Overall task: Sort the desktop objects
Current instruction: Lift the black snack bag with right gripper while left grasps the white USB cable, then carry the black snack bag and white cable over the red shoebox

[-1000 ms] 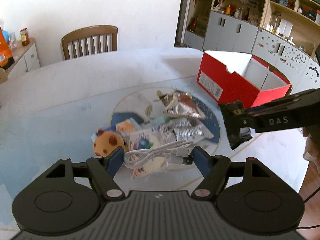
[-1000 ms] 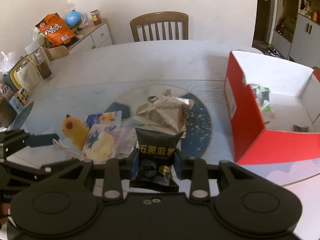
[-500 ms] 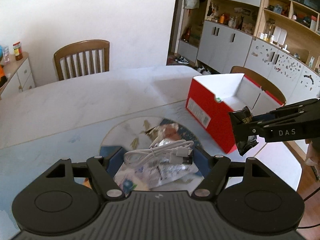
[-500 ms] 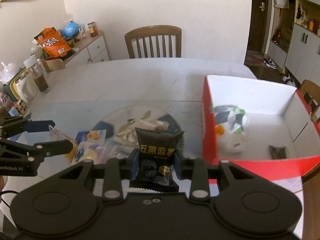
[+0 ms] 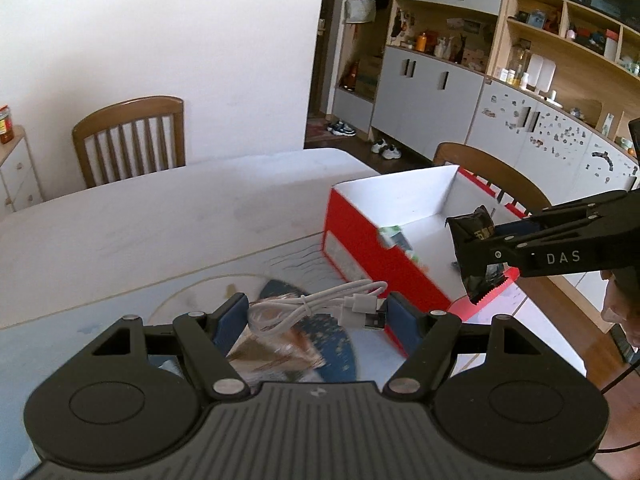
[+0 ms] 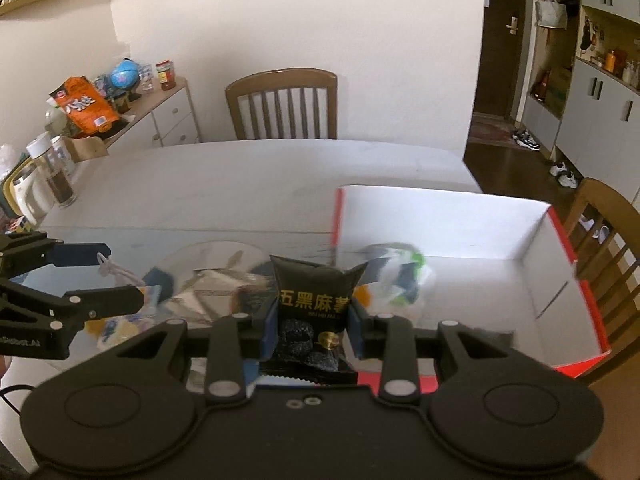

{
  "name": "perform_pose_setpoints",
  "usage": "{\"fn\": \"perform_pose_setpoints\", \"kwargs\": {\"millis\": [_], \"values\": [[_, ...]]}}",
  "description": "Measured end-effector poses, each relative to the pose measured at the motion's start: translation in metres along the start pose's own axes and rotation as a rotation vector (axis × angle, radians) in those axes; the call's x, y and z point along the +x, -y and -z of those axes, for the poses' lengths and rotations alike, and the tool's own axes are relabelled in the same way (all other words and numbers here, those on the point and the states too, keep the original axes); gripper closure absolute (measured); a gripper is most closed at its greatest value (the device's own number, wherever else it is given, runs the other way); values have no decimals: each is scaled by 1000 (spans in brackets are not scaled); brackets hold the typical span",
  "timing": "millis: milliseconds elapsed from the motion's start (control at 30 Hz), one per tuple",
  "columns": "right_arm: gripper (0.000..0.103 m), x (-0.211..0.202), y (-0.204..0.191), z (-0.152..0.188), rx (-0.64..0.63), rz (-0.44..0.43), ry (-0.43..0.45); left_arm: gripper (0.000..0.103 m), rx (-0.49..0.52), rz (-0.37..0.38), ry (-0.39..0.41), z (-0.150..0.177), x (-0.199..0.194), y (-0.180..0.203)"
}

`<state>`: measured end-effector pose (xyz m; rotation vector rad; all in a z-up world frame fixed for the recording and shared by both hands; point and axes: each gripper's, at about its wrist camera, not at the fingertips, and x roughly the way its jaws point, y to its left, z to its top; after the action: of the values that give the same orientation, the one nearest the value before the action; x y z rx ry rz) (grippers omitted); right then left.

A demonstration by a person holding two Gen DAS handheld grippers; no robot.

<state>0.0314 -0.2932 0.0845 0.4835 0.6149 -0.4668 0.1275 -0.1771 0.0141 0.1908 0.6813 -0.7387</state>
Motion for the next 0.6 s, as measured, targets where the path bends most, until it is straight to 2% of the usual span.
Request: {"fn": "perform_pose_setpoints", "kwargs": {"millis": [600], "values": [[69,5,94,-10,10,59,-15,28,69,67,-19,-35,64,70]]}}
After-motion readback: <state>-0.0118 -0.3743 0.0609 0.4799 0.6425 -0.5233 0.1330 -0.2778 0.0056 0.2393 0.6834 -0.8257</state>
